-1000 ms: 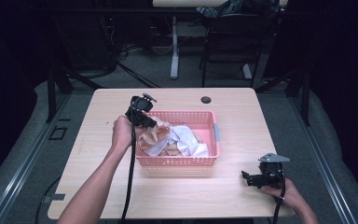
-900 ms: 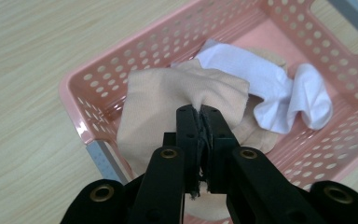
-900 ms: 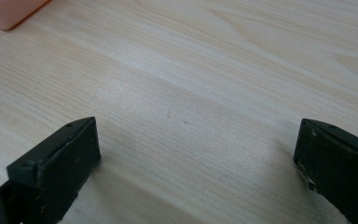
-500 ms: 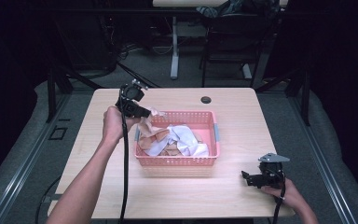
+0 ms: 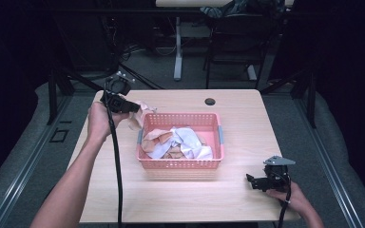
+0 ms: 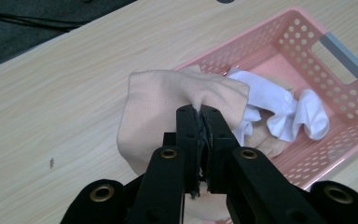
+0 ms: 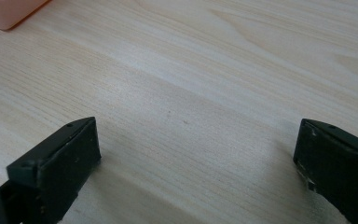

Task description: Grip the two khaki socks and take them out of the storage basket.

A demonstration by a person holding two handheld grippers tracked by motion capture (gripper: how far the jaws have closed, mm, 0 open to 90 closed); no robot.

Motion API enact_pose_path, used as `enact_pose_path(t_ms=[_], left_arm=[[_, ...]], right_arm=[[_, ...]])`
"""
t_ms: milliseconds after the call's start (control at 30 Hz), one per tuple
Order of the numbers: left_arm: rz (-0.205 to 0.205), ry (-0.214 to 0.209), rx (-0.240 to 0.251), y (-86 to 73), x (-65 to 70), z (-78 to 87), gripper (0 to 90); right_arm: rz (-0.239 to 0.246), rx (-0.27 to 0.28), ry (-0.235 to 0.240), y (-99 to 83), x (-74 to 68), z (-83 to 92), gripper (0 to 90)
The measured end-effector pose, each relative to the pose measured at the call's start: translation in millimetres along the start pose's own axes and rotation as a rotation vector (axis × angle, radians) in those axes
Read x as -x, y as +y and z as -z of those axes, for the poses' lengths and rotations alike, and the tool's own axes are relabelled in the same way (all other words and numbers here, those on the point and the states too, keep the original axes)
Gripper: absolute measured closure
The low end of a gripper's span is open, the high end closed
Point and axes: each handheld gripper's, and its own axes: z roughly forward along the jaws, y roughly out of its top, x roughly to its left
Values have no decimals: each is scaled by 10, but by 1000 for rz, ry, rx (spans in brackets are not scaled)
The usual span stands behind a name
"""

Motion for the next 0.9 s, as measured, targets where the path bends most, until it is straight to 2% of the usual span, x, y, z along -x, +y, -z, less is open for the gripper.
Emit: enact_pose_path(t_ms=[100, 200, 367, 533, 567, 600, 700, 833, 900], left_arm=[[21, 22, -2, -54, -72, 60, 864], [49, 23, 4, -114, -148, 100, 865], [73, 35, -5, -212, -242, 121, 865], [124, 78, -15, -365, -384, 178, 865], [124, 78, -15, -365, -384, 178, 865], [151, 101, -25, -436, -457, 203, 865], [198, 135, -53, -555, -571, 210, 865], [233, 165, -118, -719, -667, 152, 865], [252, 166, -130, -783, -693, 104, 865]], right_arm=[[-3, -4, 0, 2, 1, 2, 0], [-5, -3, 0, 1, 0, 1, 0], [-4, -5, 0, 2, 0, 2, 0], [-5, -3, 2, 2, -1, 1, 0], [-3, 1, 2, 1, 0, -2, 0], [-2, 5, 2, -1, -2, -3, 0], [-3, -1, 1, 0, 0, 0, 0], [-4, -5, 1, 2, 0, 3, 0], [-2, -5, 5, 2, 3, 1, 0]])
